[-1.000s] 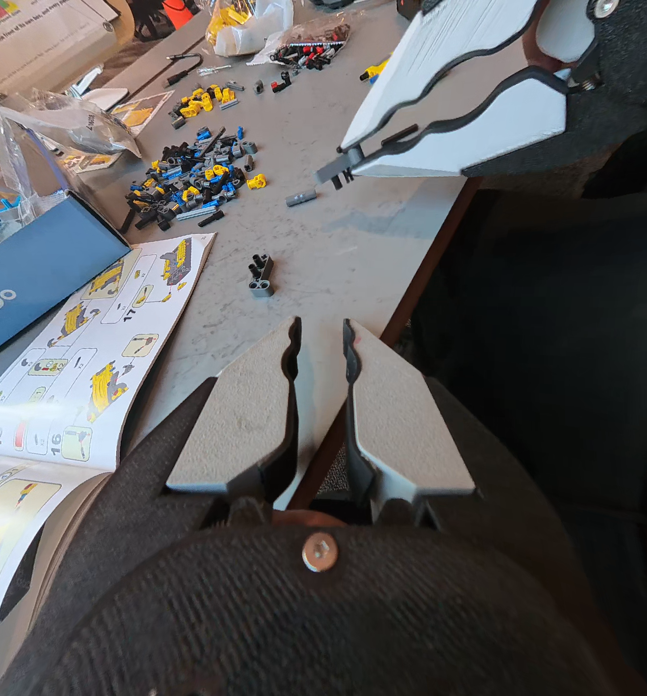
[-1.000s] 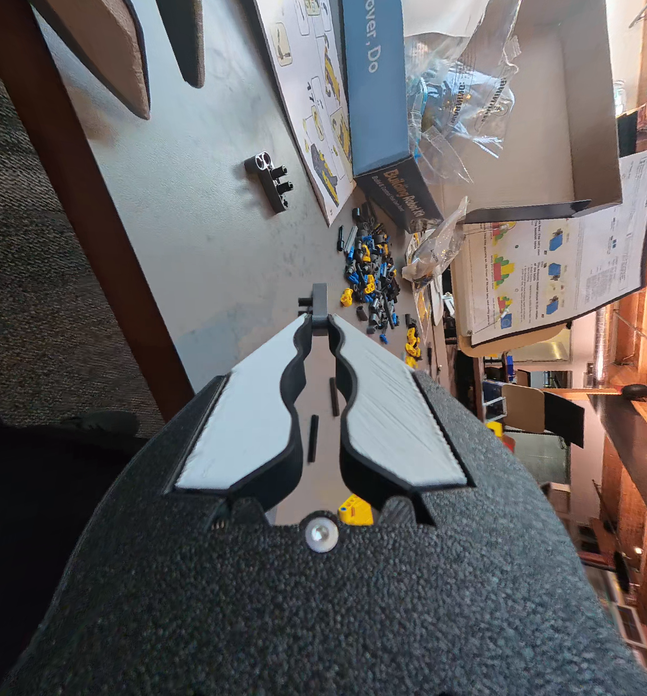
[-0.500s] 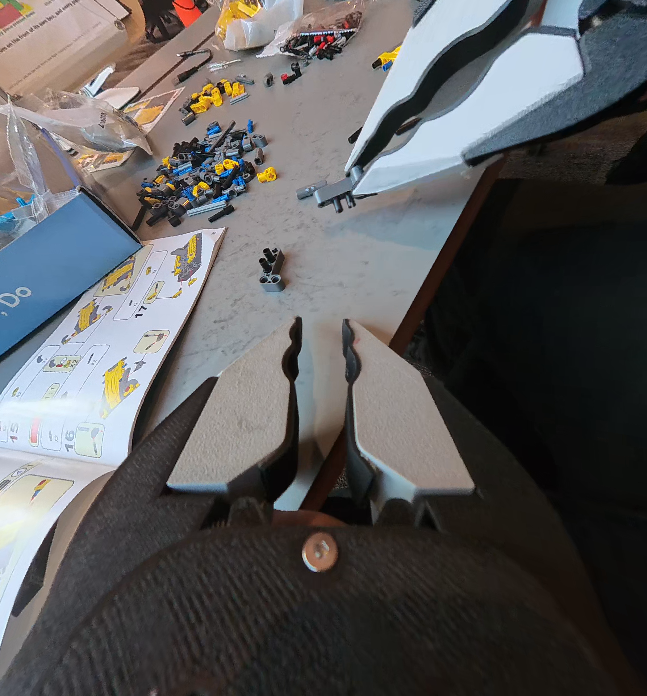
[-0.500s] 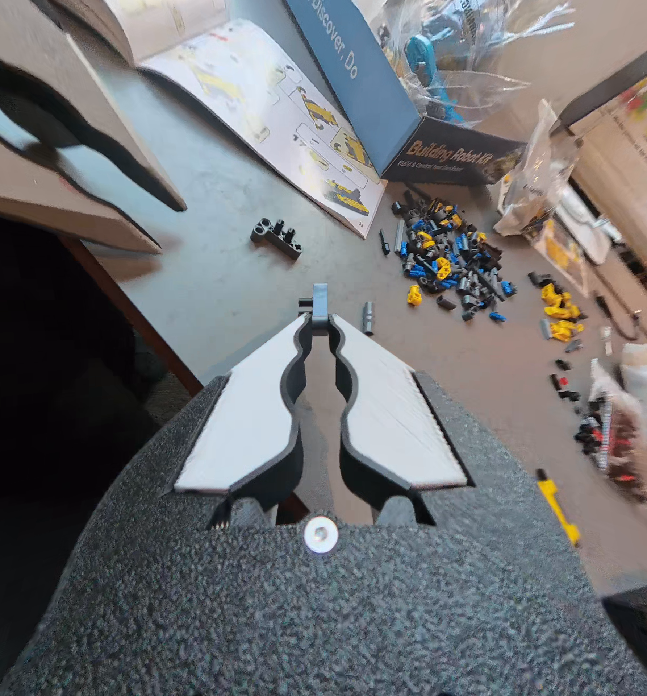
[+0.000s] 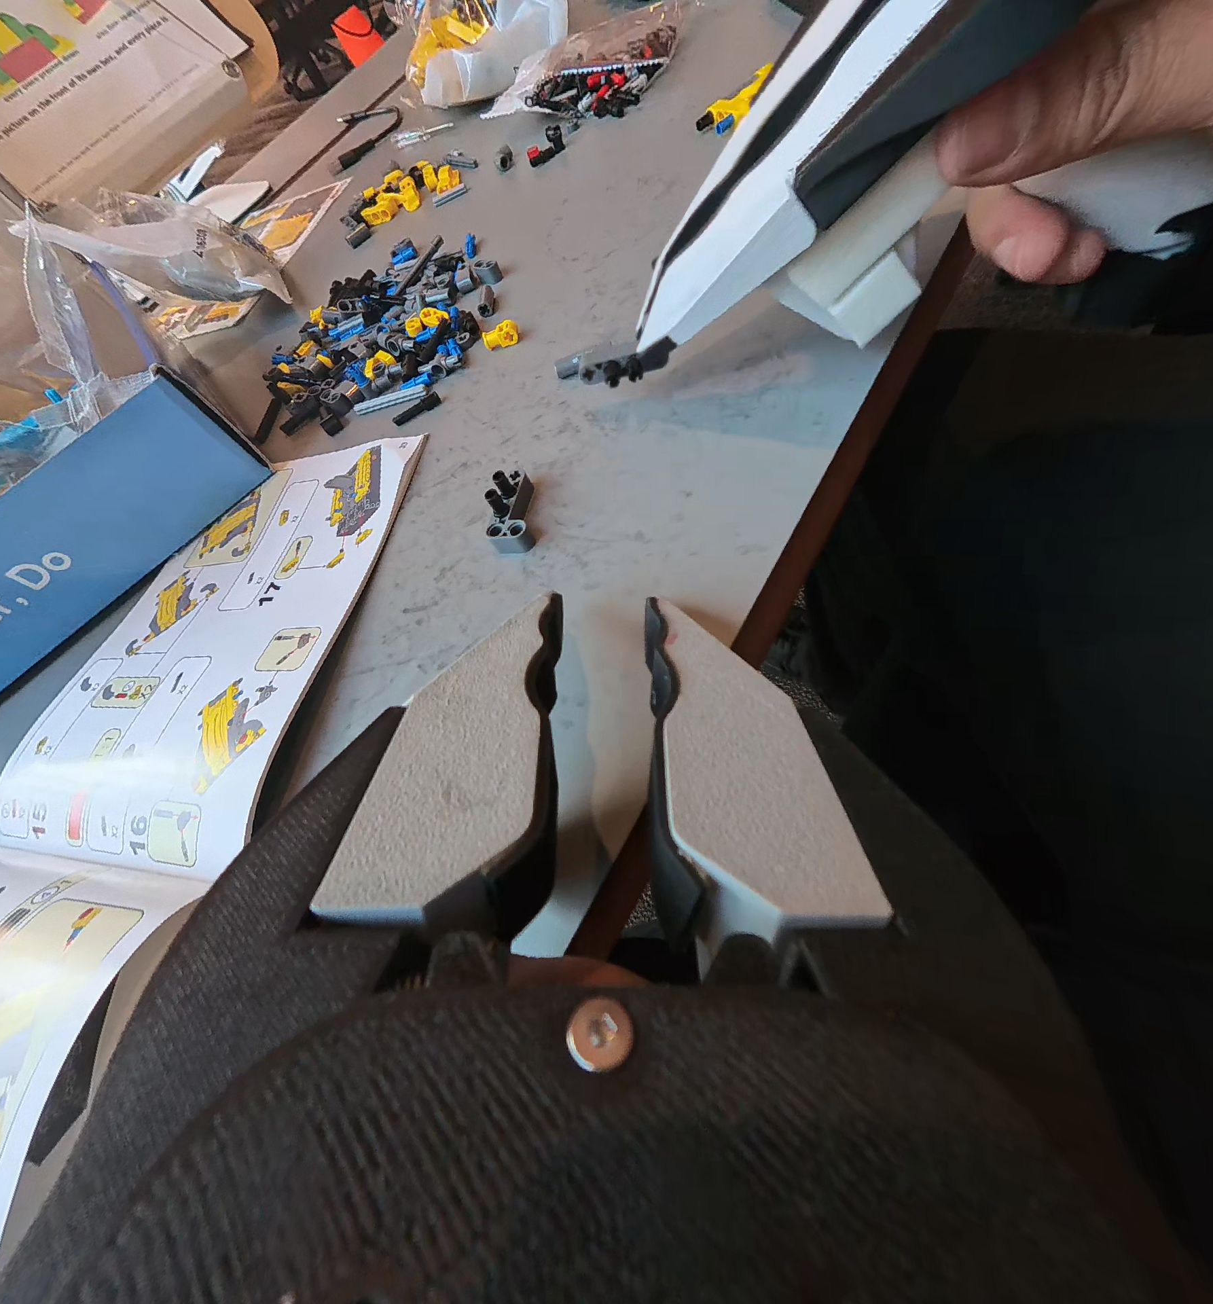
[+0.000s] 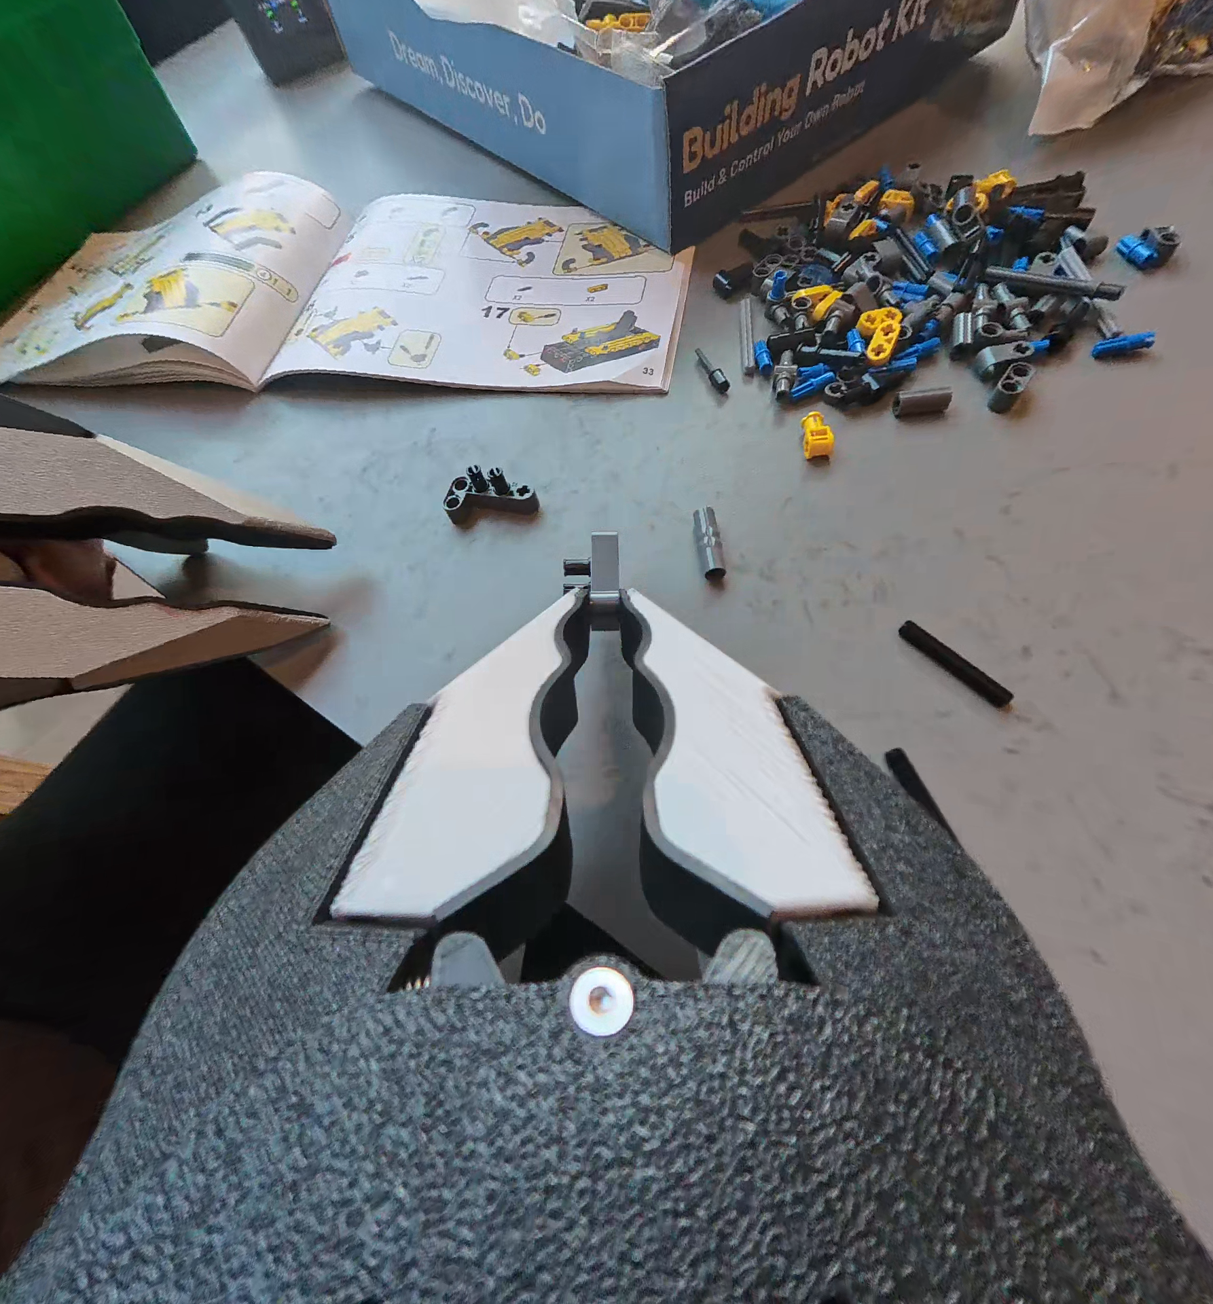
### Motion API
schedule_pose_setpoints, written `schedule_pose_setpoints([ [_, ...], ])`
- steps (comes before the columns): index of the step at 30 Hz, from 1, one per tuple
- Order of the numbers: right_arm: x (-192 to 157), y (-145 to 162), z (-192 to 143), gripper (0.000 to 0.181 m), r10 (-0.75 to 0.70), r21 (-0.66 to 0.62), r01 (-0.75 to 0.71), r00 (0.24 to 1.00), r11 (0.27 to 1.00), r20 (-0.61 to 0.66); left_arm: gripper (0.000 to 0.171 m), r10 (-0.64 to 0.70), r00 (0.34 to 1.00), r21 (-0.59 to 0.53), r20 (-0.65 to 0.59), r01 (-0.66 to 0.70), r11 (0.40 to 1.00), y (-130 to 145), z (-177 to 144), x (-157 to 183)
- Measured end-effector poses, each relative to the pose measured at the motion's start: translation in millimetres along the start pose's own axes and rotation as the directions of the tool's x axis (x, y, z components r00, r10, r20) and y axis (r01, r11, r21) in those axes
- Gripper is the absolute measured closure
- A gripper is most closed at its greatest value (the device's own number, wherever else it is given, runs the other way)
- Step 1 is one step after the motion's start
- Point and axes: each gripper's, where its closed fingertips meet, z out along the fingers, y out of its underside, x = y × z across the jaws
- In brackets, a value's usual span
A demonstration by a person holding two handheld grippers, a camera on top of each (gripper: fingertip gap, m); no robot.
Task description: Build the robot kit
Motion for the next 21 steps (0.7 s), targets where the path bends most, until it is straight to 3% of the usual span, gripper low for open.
schedule_pose_setpoints([
  [7, -24, -4, -3, 0.174, 0.114, 0.0, -0.117, 0.971, 0.993, 0.212, 0.153, 0.042, 0.999, 0.007, 0.016, -0.042, 0.999, -2, -2, 0],
  [10, -53, -1, -10, 0.174, 0.185, -0.083, -0.165, 0.894, 0.983, 0.409, 0.15, 0.109, 0.993, 0.016, 0.043, -0.11, 0.994, -7, -4, 0],
  [13, -68, 2, -18, 0.174, 0.266, -0.156, -0.216, 0.818, 0.964, 0.511, 0.147, 0.16, 0.986, 0.039, 0.04, -0.161, 0.986, -12, -6, 5],
  [21, -95, 13, -29, 0.174, 0.415, -0.33, -0.257, 0.647, 0.908, 0.639, 0.145, 0.246, 0.969, 0.113, -0.017, -0.243, 0.963, -24, -12, 18],
])
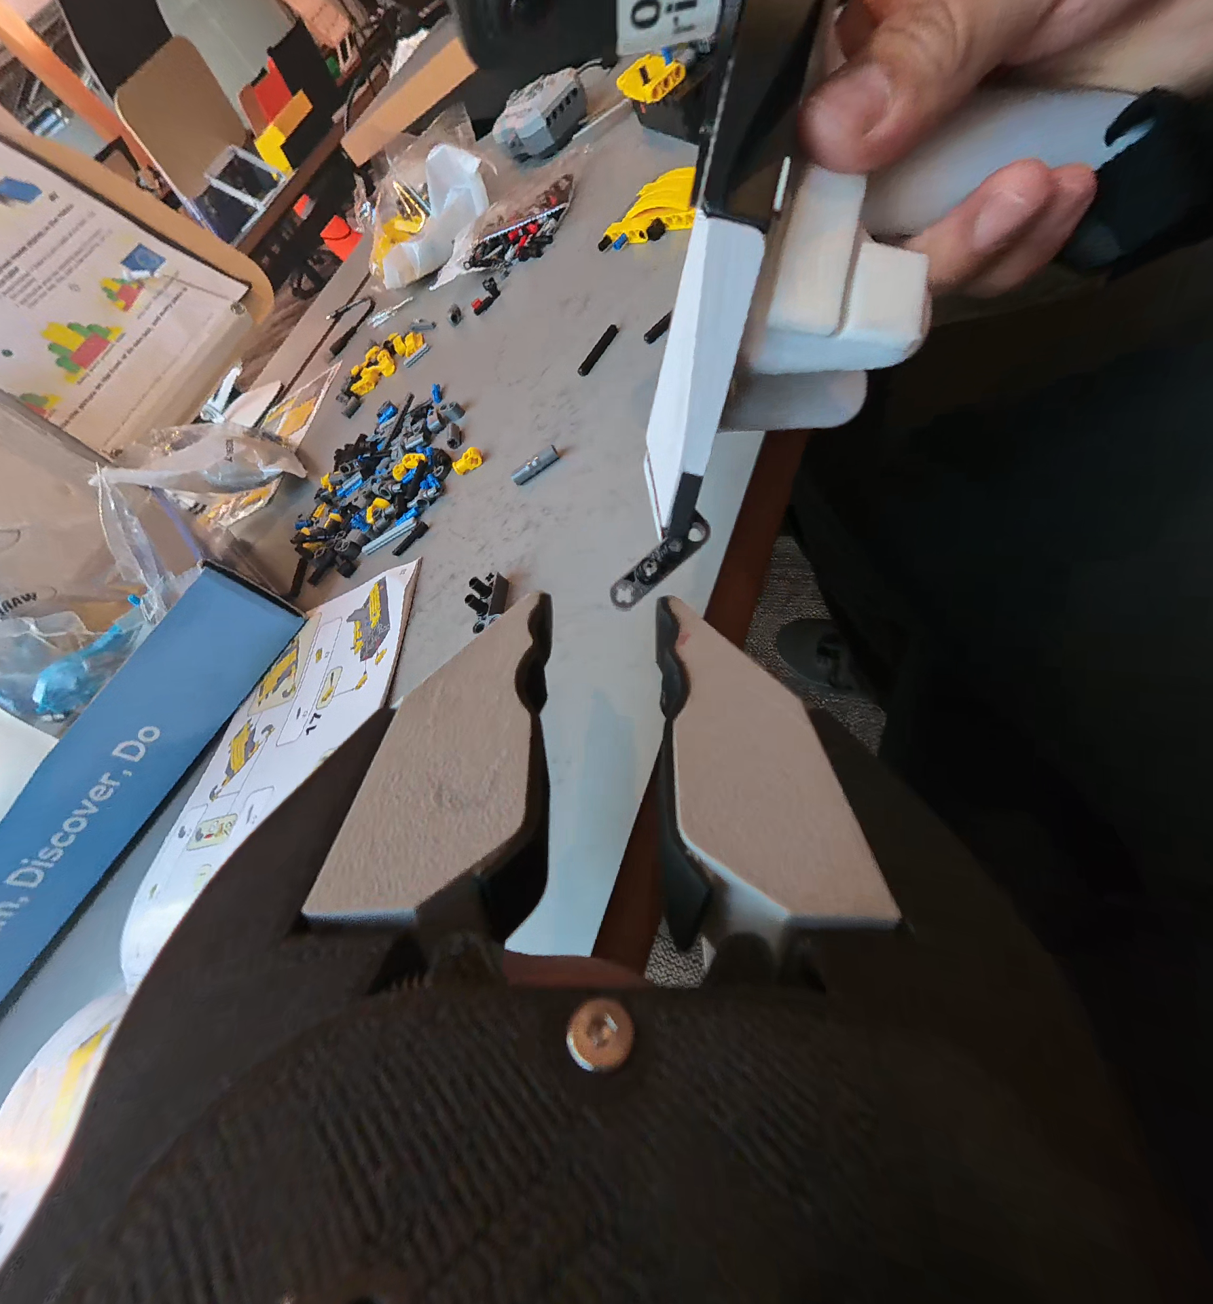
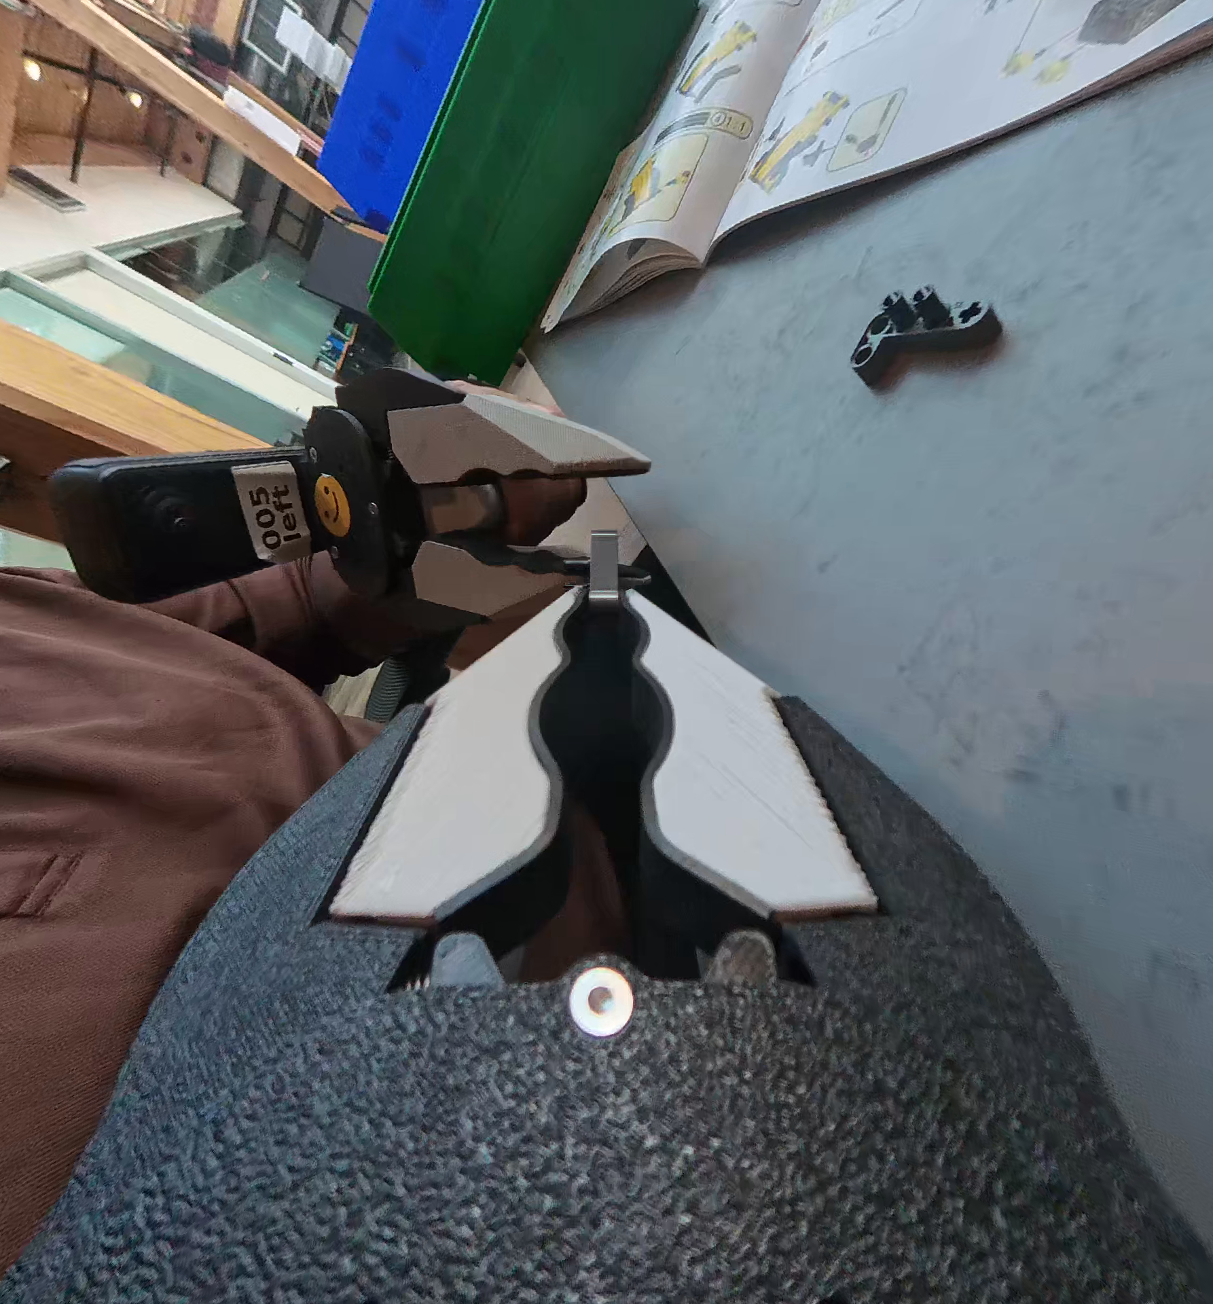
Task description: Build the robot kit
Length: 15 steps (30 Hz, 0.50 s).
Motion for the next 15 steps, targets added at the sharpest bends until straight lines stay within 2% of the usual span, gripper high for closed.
schedule_pose_setpoints([
  [5, -5.4, 0.6, 1.2, 0.174, 0.059, -0.001, -0.059, 0.997, 0.998, 0.059, 0.151, 0.095, 0.995, 0.031, 0.015, -0.096, 0.995, -4.7, -4.5, 1.6],
  [8, -2.6, 0.6, 0.6, 0.174, 0.064, 0.002, -0.065, 0.997, 0.998, 0.052, 0.154, 0.12, 0.993, 0.053, 0.006, -0.12, 0.991, -8.5, -5.7, 5.4],
  [10, -3.5, 0.6, 1.1, 0.174, 0.068, 0.003, -0.068, 0.996, 0.998, 0.059, 0.159, 0.136, 0.991, 0.049, 0.002, -0.136, 0.989, -7.7, -4.7, 8.2],
  [15, 2.9, 1.1, 2.2, 0.174, 0.043, 0.008, -0.043, 0.999, 0.999, 0.022, 0.161, 0.158, 0.987, 0.011, -0.001, -0.158, 0.987, -2.1, -1.5, 9.4],
])
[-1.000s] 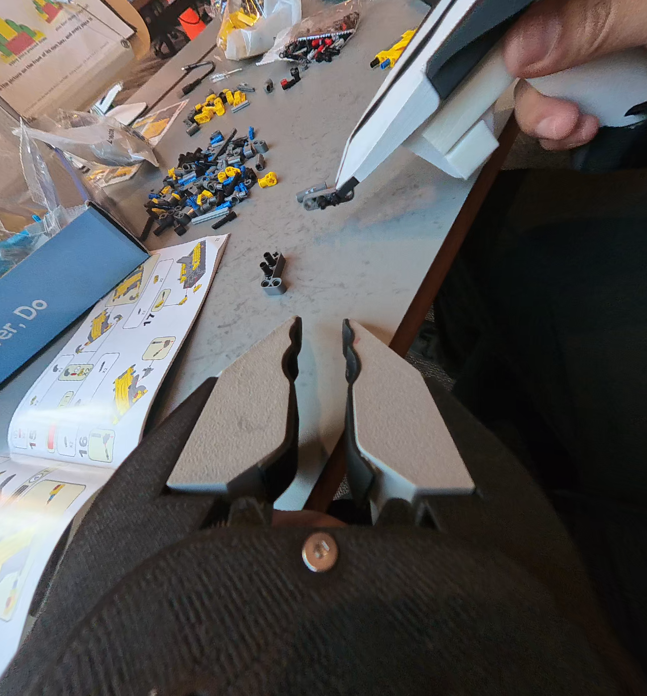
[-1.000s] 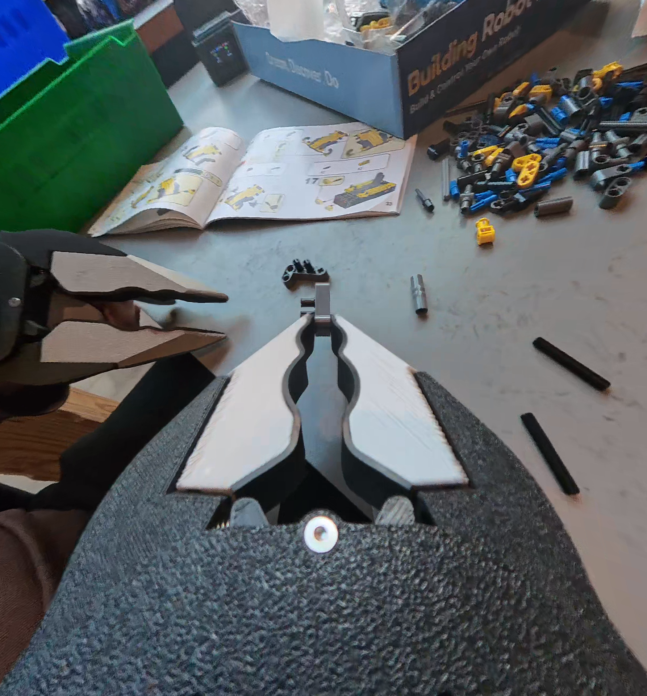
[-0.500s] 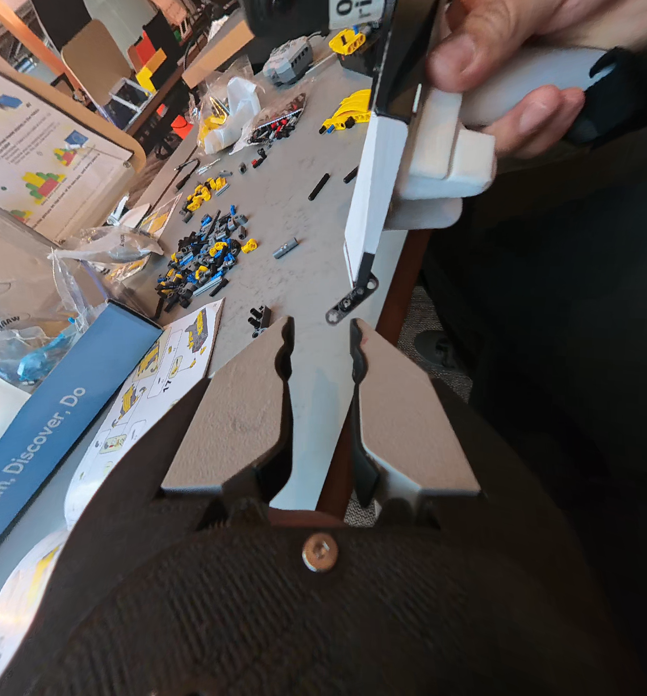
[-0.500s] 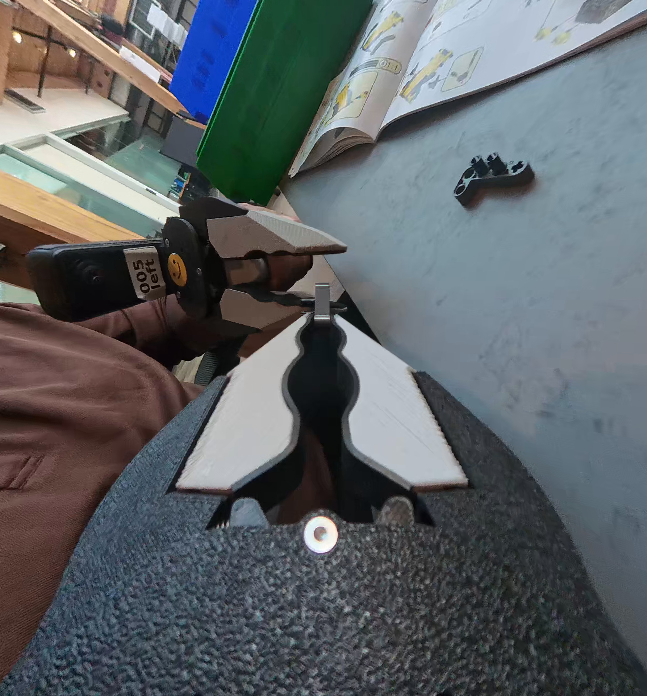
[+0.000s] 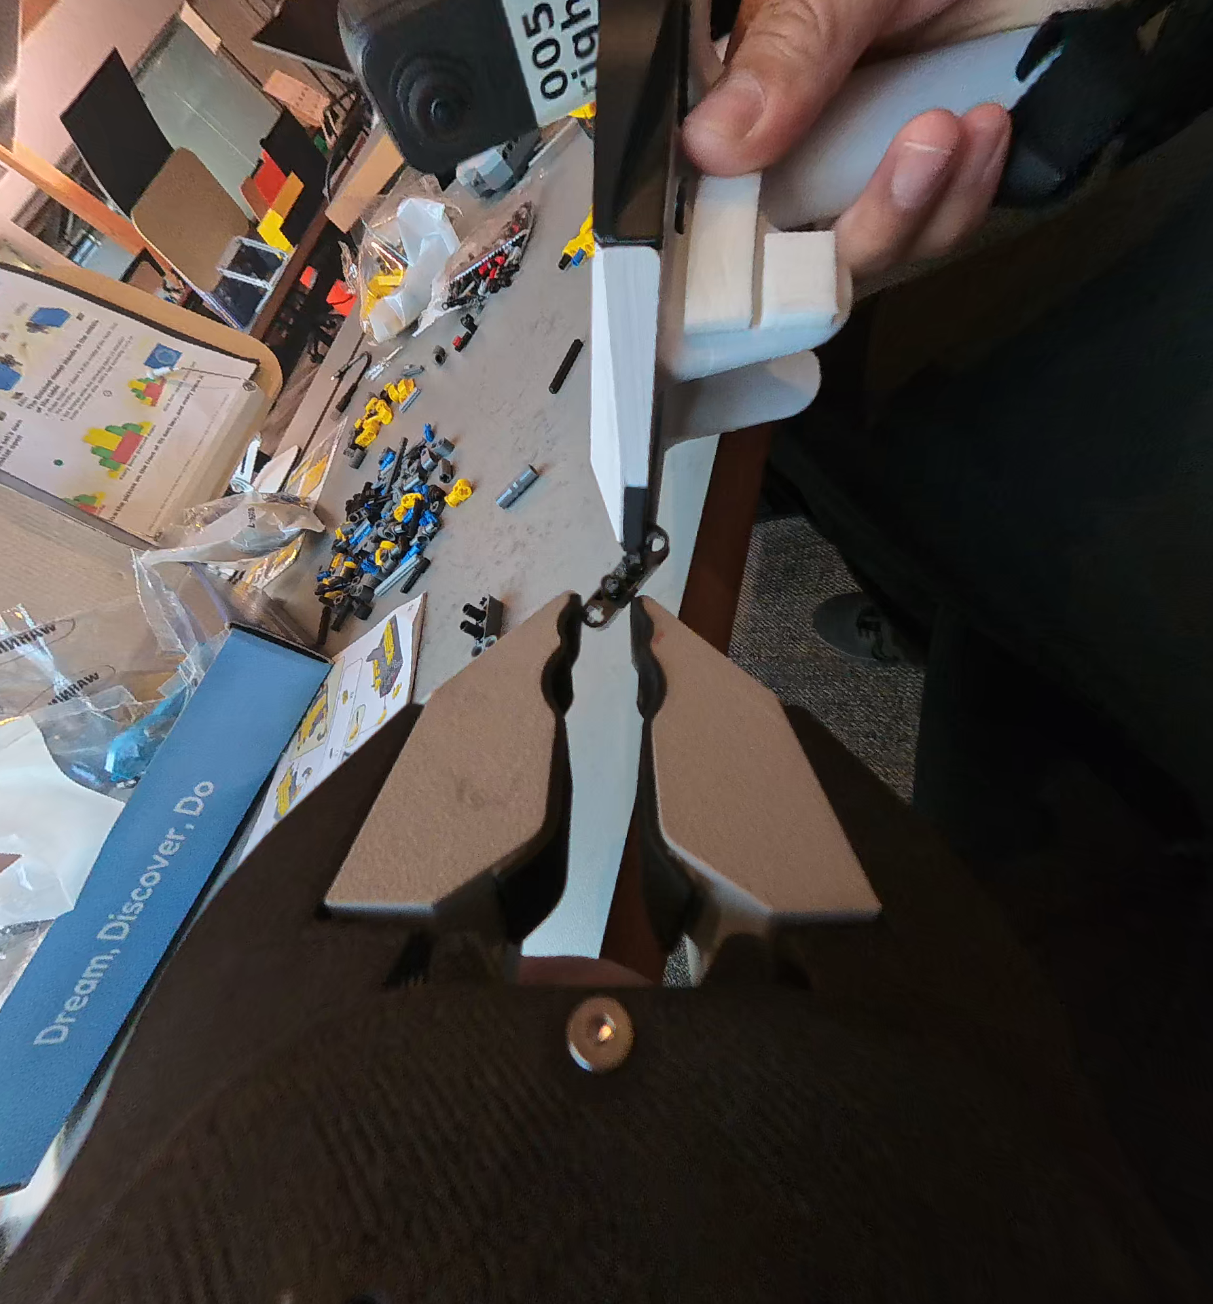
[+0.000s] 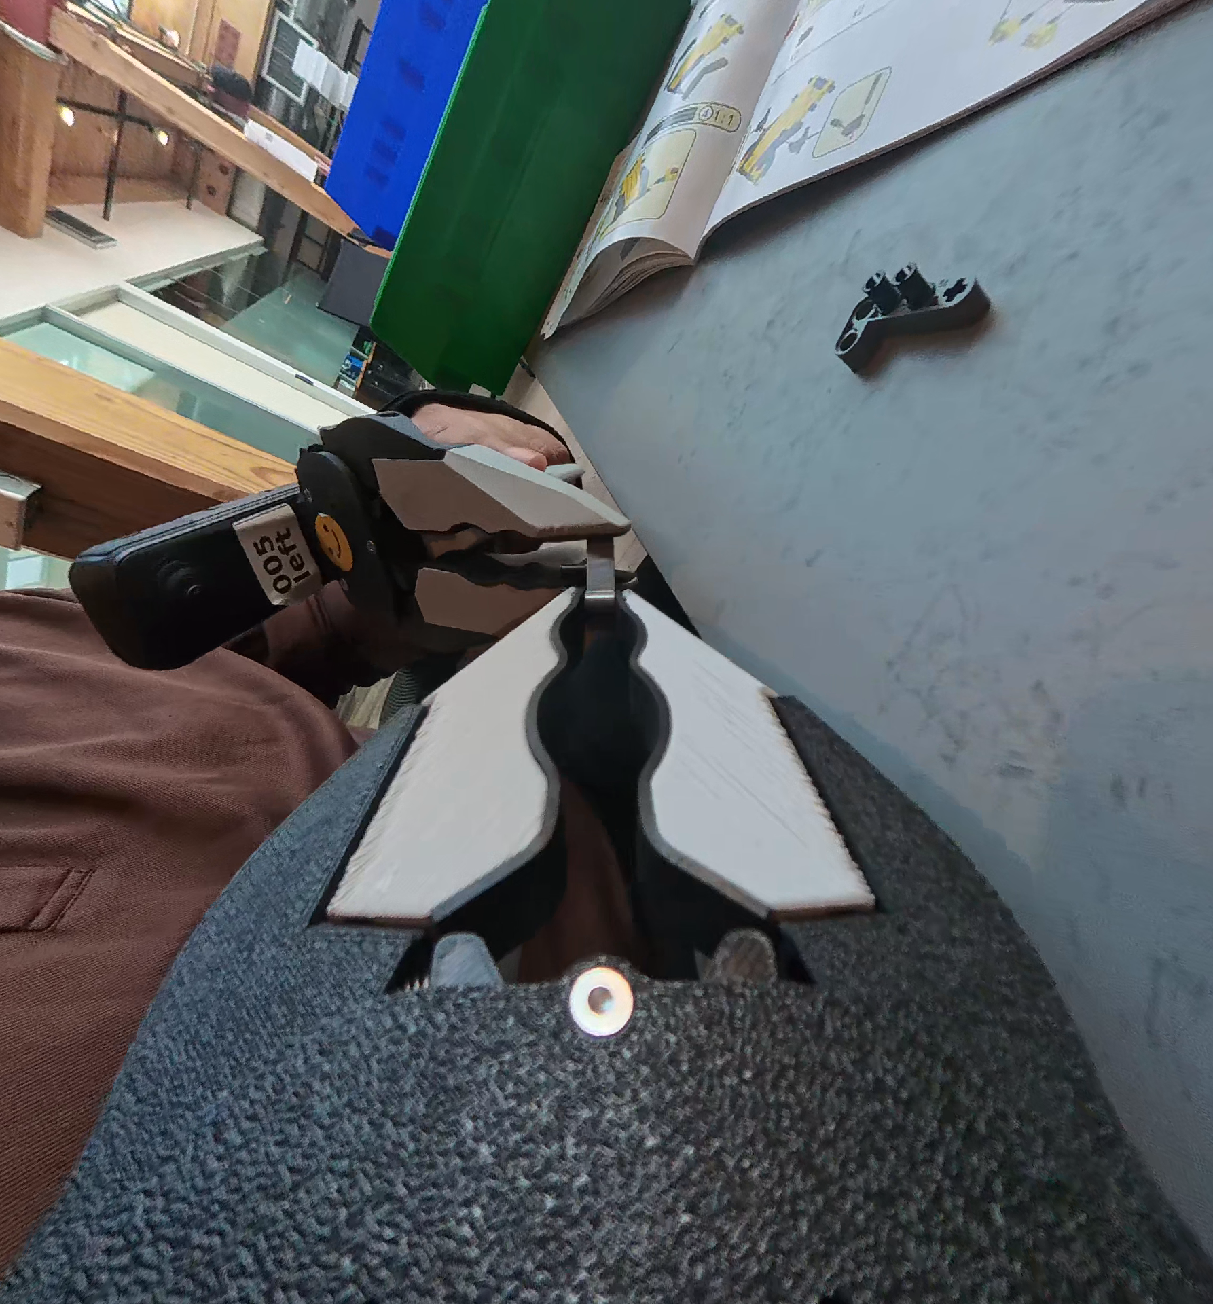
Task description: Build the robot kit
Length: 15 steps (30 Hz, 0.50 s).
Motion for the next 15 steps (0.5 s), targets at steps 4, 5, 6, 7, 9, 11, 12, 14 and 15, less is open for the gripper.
schedule_pose_setpoints([
  [4, 13, -8, -5, 0.169, -0.134, 0.018, 0.138, 0.983, 0.99, -0.127, 0.166, -0.031, 0.999, -0.045, -0.015, 0.031, 0.999, 8, 3, -1],
  [5, 16, -9, -7, 0.166, -0.196, 0.004, 0.2, 0.966, 0.98, -0.171, 0.166, -0.049, 0.999, -0.055, -0.022, 0.047, 0.997, 10, 3, -1],
  [6, 17, -10, -7, 0.164, -0.26, -0.013, 0.264, 0.942, 0.965, -0.21, 0.166, -0.074, 0.997, -0.061, -0.029, 0.072, 0.996, 11, 4, -1],
  [7, 19, -10, -8, 0.163, -0.322, -0.033, 0.324, 0.914, 0.946, -0.246, 0.166, -0.104, 0.994, -0.066, -0.042, 0.101, 0.993, 12, 4, -1],
  [9, 18, -14, -9, 0.156, -0.447, -0.065, 0.45, 0.839, 0.891, -0.311, 0.166, -0.162, 0.984, -0.072, -0.069, 0.157, 0.985, 14, 4, 1],
  [11, 12, -19, -11, 0.15, -0.587, -0.113, 0.592, 0.722, 0.798, -0.365, 0.166, -0.218, 0.971, -0.081, -0.097, 0.211, 0.974, 15, 4, 3],
  [12, 6, -20, -11, 0.149, -0.666, -0.145, 0.67, 0.642, 0.728, -0.38, 0.166, -0.244, 0.963, -0.088, -0.113, 0.235, 0.968, 16, 4, 4],
  [14, 0, -17, -9, 0.158, -0.791, -0.243, 0.776, 0.472, 0.583, -0.39, 0.166, -0.306, 0.939, -0.098, -0.158, 0.293, 0.951, 15, 4, 8],
  [15, 1, -15, -8, 0.159, -0.822, -0.292, 0.792, 0.411, 0.536, -0.394, 0.166, -0.329, 0.929, -0.101, -0.167, 0.316, 0.943, 16, 4, 9],
])
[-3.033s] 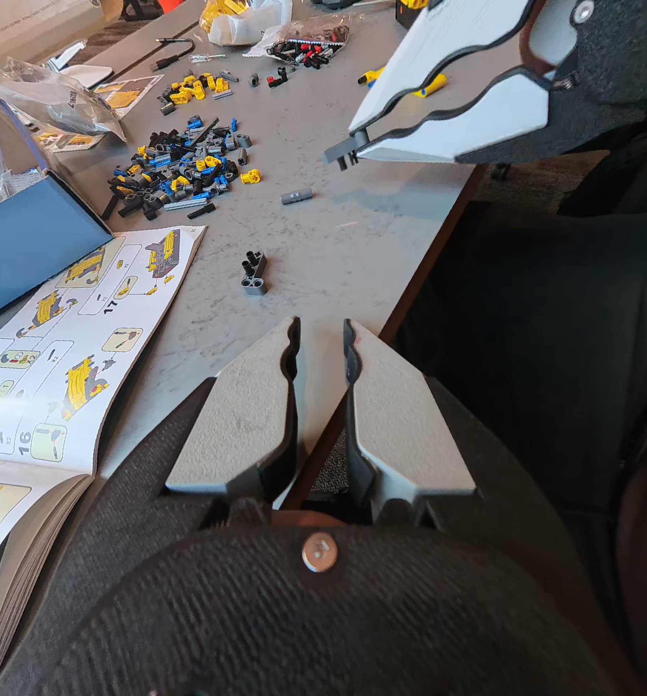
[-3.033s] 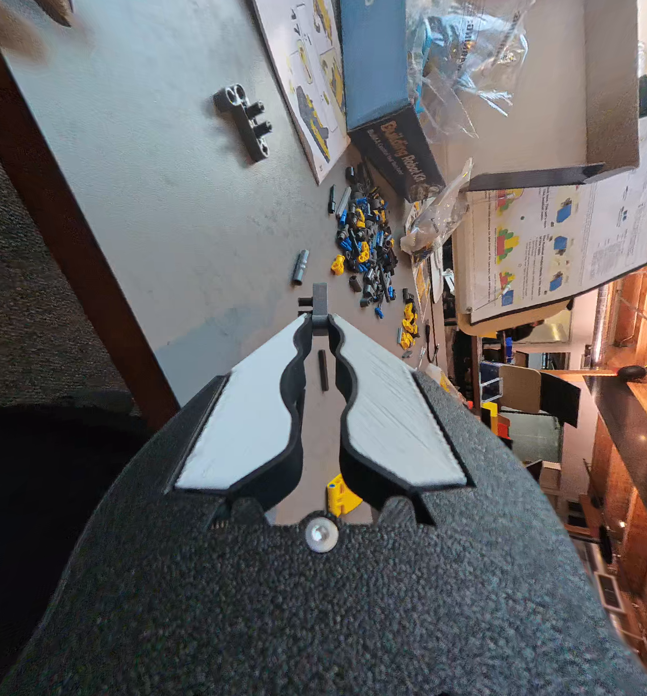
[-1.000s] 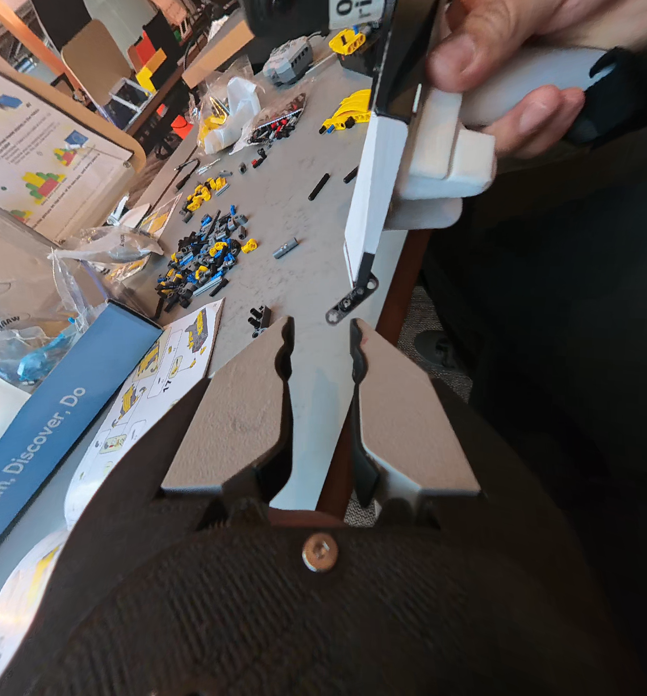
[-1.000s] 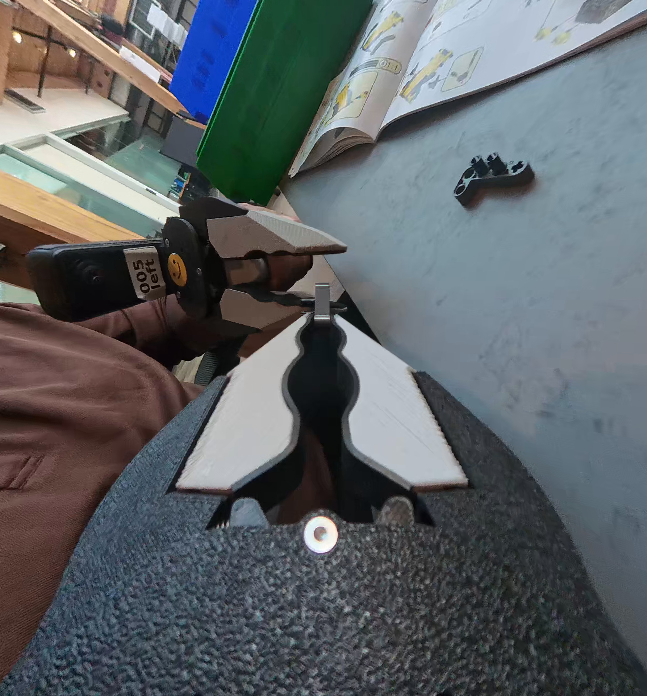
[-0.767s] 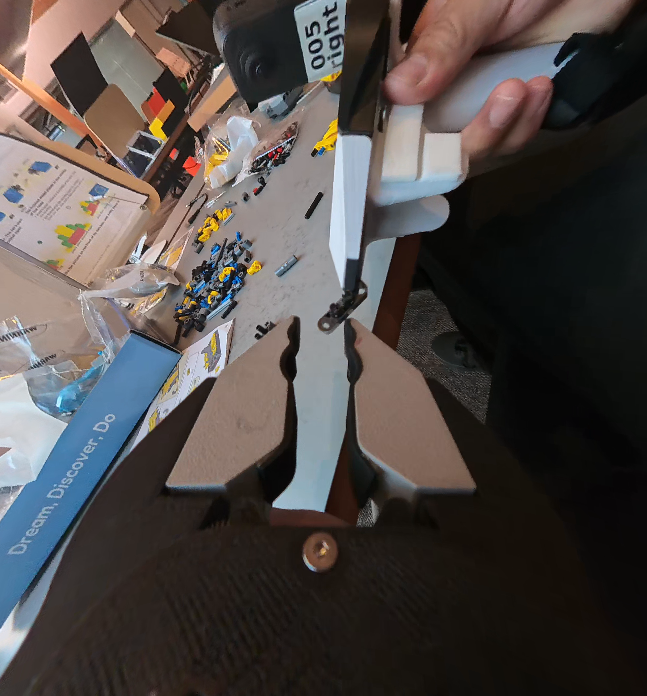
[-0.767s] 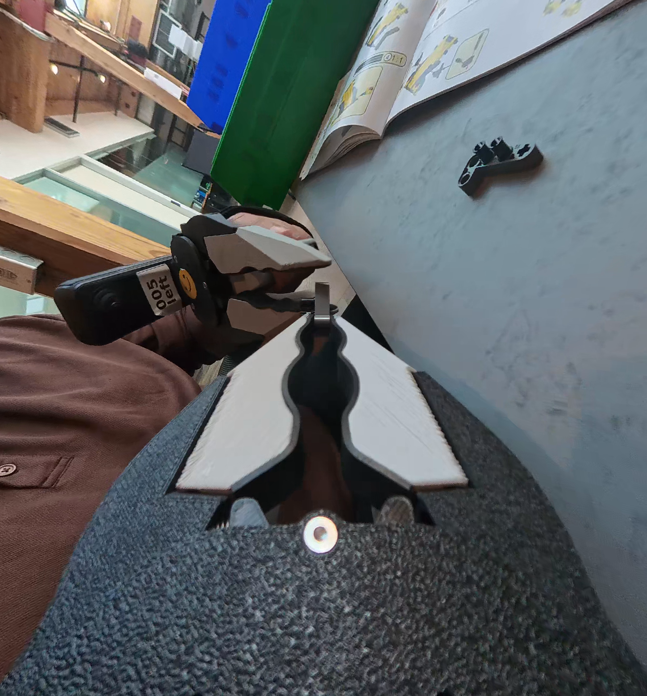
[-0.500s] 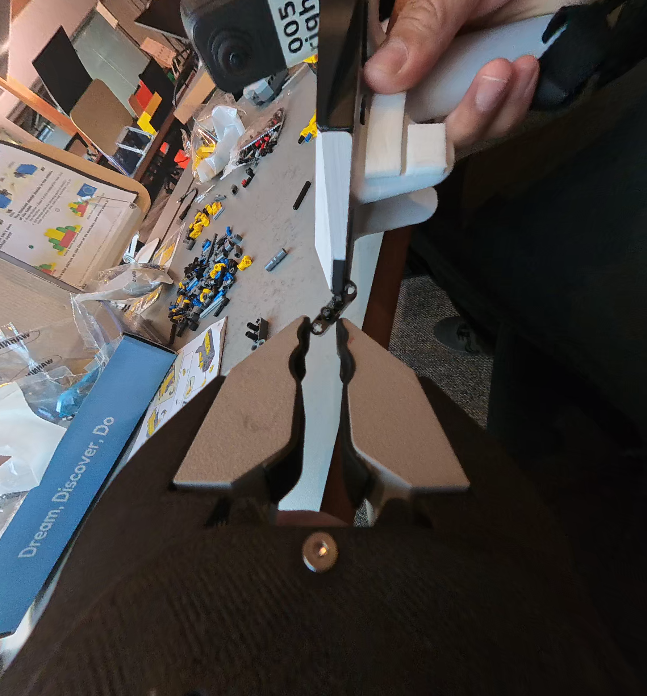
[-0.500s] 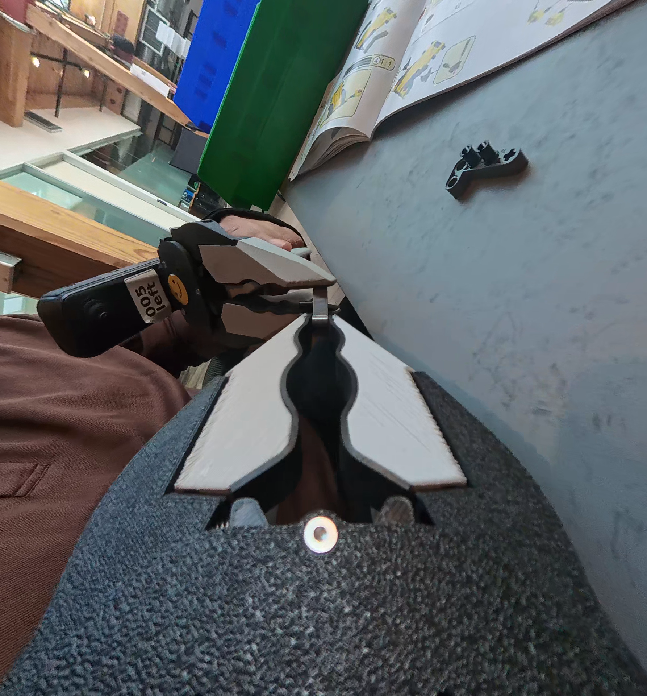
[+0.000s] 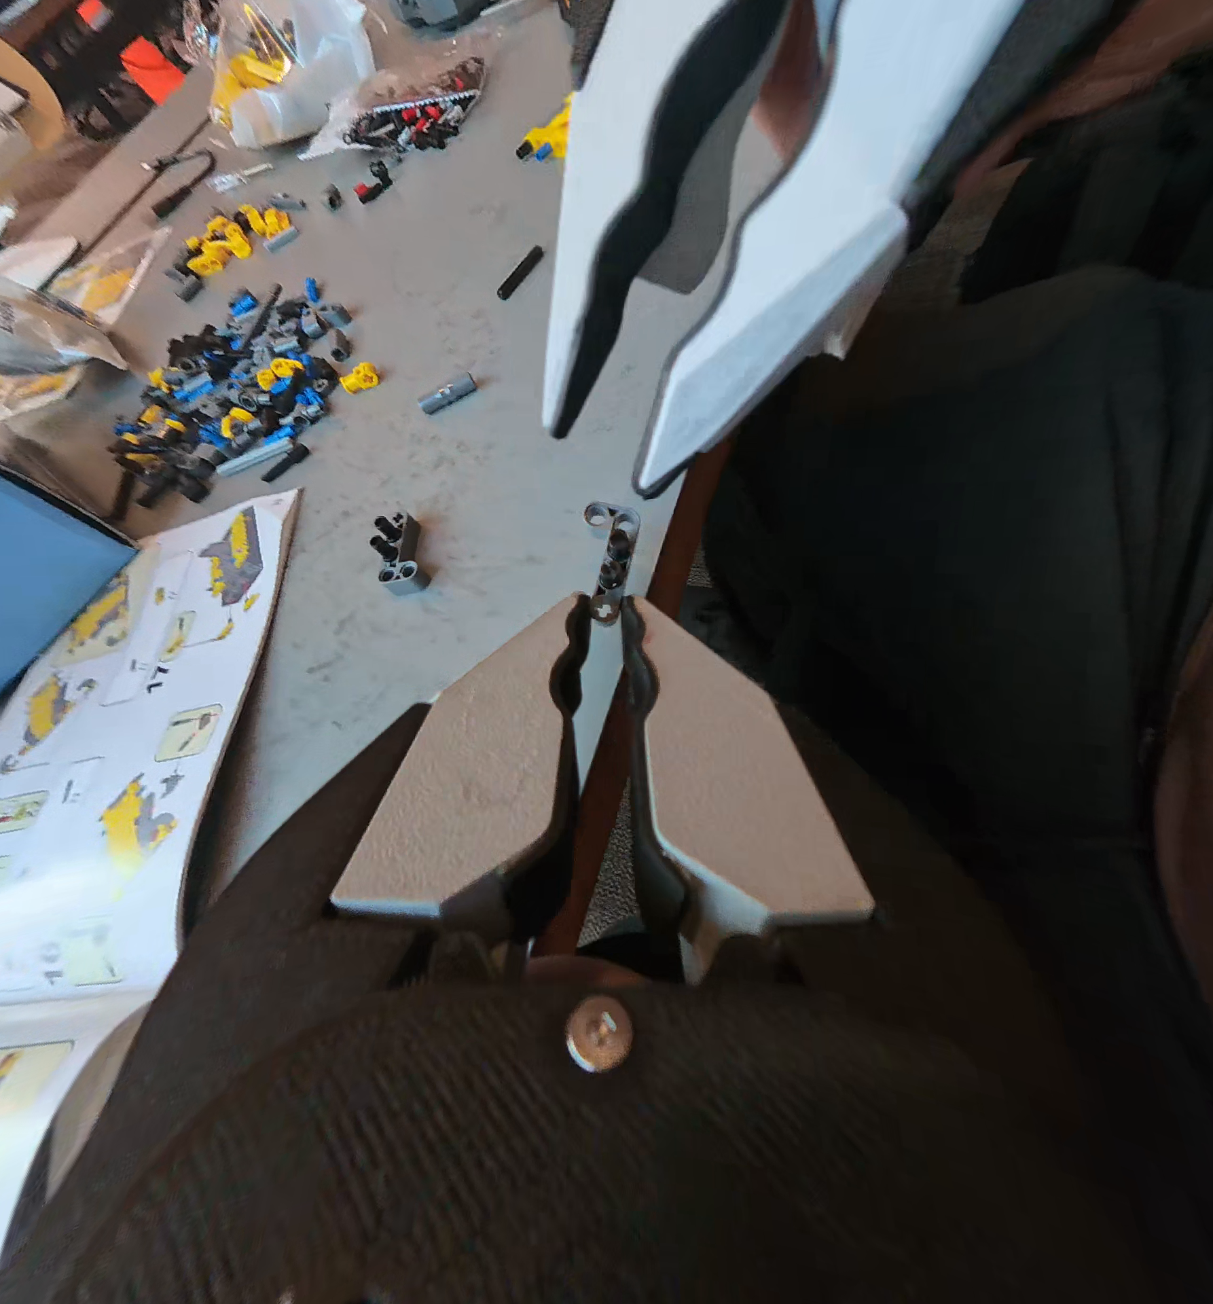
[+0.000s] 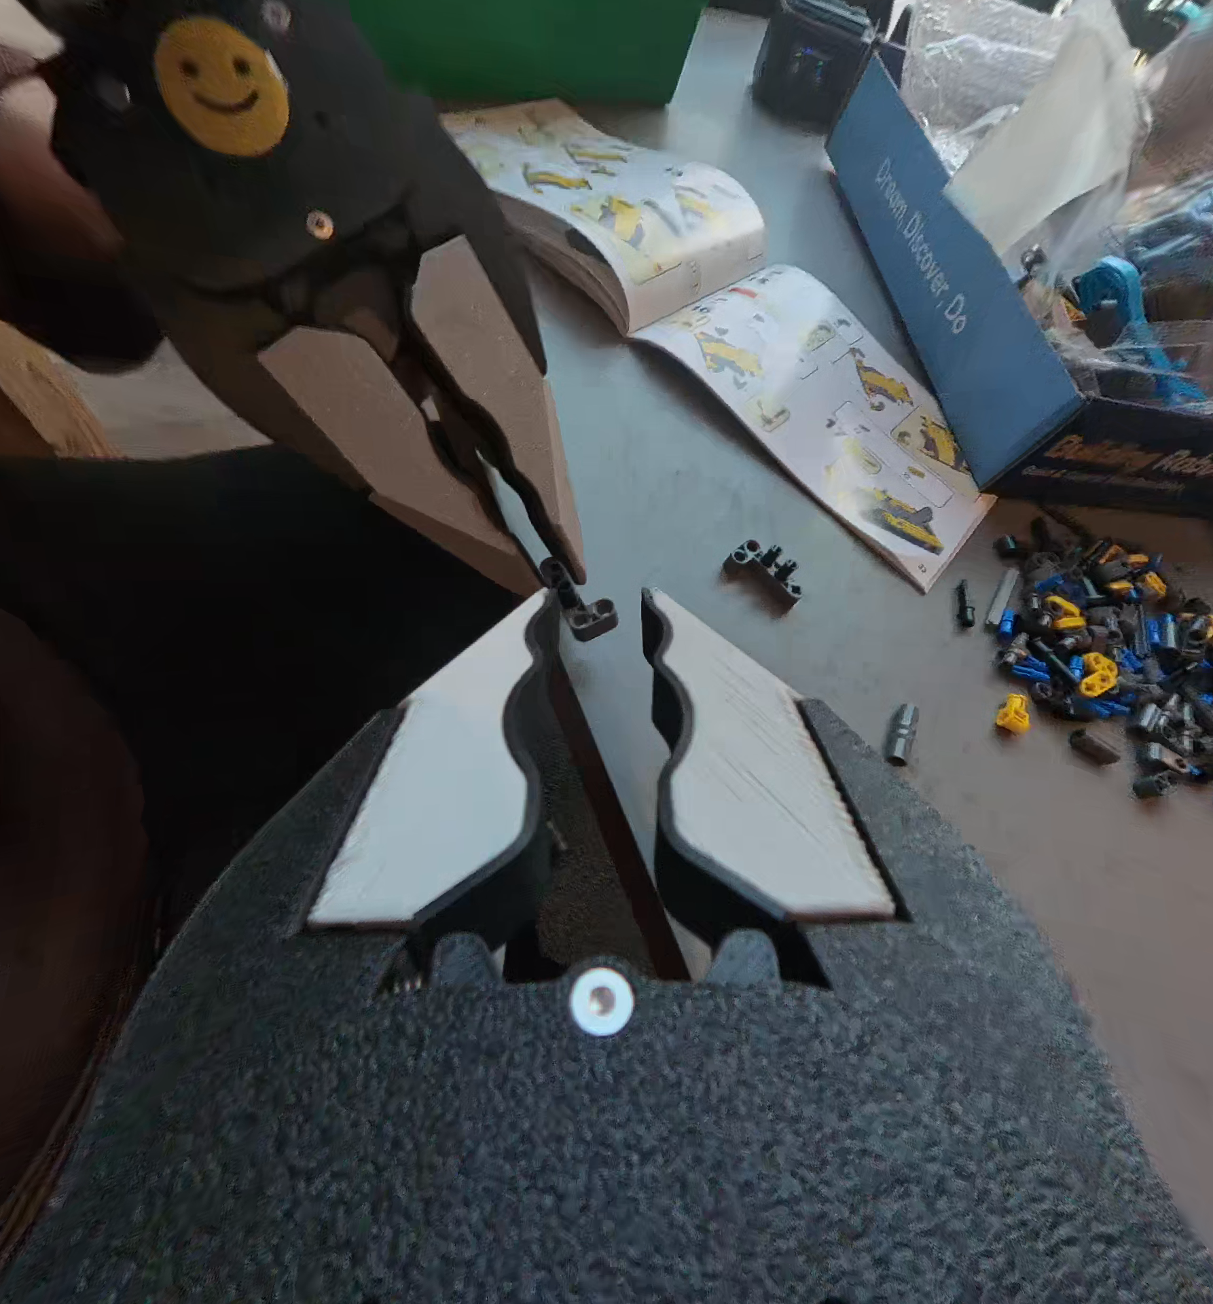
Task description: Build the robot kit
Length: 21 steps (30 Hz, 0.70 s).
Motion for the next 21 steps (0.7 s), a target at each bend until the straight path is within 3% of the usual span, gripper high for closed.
schedule_pose_setpoints([
  [4, -9, 8, 10, 0.16, 0.0, -0.038, 0.001, 1.0, 0.999, 0.026, 0.166, -0.01, 1.0, -0.019, 0.016, 0.01, 1.0, 4, 1, -4],
  [11, -1, -2, 14, 0.172, 0.027, 0.026, -0.028, 1.0, 0.999, 0.01, 0.166, -0.074, 0.997, 0.008, -0.005, 0.074, 0.997, 2, -2, -4],
  [14, 4, -1, 14, 0.164, 0.06, 0.044, -0.06, 0.998, 0.997, -0.003, 0.166, -0.224, 0.973, 0.042, -0.058, 0.226, 0.973, -2, -5, -8],
  [17, 6, 1, 15, 0.163, 0.073, 0.054, -0.073, 0.997, 0.996, -0.002, 0.166, -0.413, 0.9, 0.056, -0.138, 0.424, 0.904, -5, -7, -12],
  [21, 8, 7, 18, 0.161, 0.054, 0.036, -0.053, 0.998, 0.998, -0.016, 0.166, -0.527, 0.831, 0.049, -0.177, 0.542, 0.839, -5, -9, -16],
])
